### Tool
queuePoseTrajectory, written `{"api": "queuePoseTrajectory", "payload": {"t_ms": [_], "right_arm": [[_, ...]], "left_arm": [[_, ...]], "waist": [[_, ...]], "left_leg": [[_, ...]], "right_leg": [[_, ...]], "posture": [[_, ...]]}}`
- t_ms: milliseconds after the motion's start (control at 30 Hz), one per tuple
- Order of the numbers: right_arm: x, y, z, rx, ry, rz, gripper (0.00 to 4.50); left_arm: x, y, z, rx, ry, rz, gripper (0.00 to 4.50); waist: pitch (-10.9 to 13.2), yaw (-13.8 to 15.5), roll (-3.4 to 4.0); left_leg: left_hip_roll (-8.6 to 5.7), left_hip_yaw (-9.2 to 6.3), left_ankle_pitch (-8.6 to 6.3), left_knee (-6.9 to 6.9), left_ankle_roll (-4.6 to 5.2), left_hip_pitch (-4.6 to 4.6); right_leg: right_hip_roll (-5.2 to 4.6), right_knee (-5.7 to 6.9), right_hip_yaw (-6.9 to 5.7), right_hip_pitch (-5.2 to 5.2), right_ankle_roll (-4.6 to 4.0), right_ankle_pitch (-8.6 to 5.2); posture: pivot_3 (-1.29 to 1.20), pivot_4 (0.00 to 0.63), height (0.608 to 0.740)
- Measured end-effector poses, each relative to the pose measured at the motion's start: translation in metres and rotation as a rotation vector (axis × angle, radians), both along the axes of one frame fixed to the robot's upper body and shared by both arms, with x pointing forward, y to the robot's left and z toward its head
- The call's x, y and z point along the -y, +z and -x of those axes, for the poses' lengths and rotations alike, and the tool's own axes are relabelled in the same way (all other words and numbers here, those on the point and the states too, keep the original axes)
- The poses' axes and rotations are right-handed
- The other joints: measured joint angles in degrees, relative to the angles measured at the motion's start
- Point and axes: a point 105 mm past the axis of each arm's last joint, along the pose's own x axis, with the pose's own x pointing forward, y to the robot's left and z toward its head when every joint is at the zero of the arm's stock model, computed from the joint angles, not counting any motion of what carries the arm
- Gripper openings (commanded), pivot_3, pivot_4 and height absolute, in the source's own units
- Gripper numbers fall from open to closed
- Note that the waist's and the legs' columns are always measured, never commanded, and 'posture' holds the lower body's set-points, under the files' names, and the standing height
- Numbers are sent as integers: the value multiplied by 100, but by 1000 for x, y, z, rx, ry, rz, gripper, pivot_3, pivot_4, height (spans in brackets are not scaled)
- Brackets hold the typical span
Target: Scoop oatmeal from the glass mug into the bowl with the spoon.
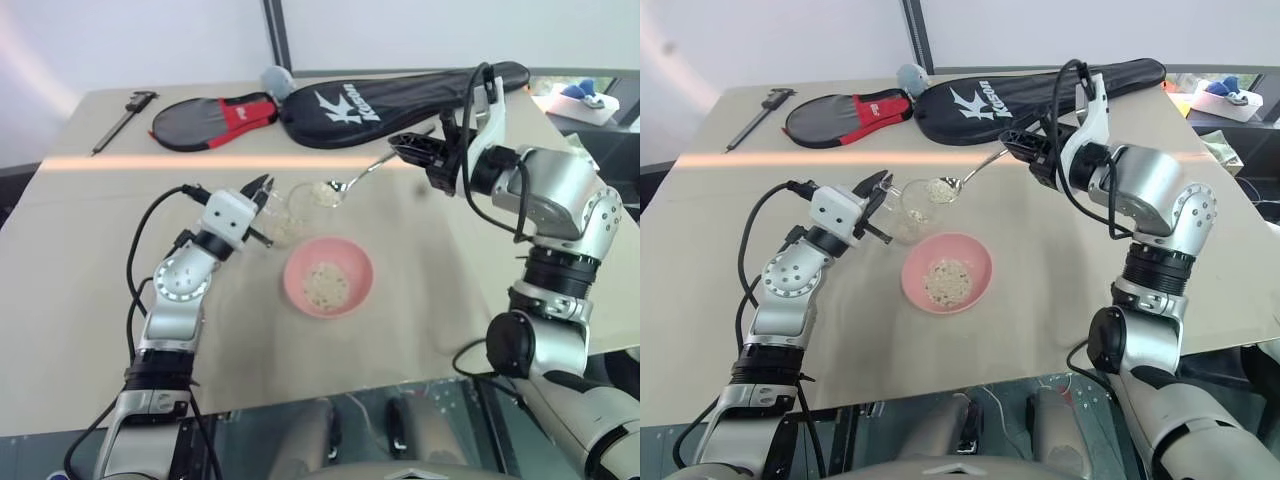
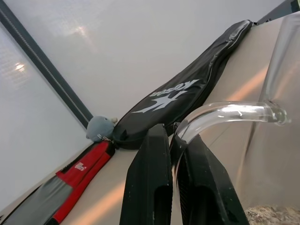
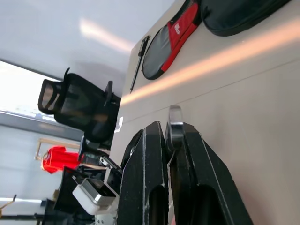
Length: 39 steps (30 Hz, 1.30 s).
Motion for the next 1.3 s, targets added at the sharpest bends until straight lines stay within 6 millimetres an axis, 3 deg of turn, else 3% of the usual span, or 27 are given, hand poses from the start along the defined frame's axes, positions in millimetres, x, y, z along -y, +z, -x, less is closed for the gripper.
{"api": "queuePoseTrajectory", "payload": {"t_ms": [433, 900, 1067, 1300], "right_arm": [[-13, -16, 19, 35, 35, -1, 0], [-6, -25, 30, 67, 19, -5, 0], [-3, -32, 38, 103, 47, 57, 0], [4, -49, 53, 164, 129, 286, 0]], "left_arm": [[0, -1, 0, -4, -2, 0, 63], [-4, -7, -2, -27, 13, -11, 63], [-5, -6, -2, -26, 19, -14, 63], [-6, -6, -3, -26, 22, -13, 63]], "waist": [[0, 24, 0], [0, 36, -1], [-1, 50, -1], [-1, 50, -1]], "left_leg": [[3, 0, -1, 1, 2, -1], [3, -1, -1, 1, 2, 0], [3, -1, -2, 1, 3, 0], [6, -1, -2, 2, 4, 0]], "right_leg": [[1, -3, 0, 2, 0, 0], [1, -3, -1, 2, 0, 0], [-1, -5, -1, 3, 0, 0], [-1, -7, 0, 5, 0, 0]], "posture": [[0, 150, 740], [0, 150, 740], [0, 150, 740], [0, 150, 740]]}}
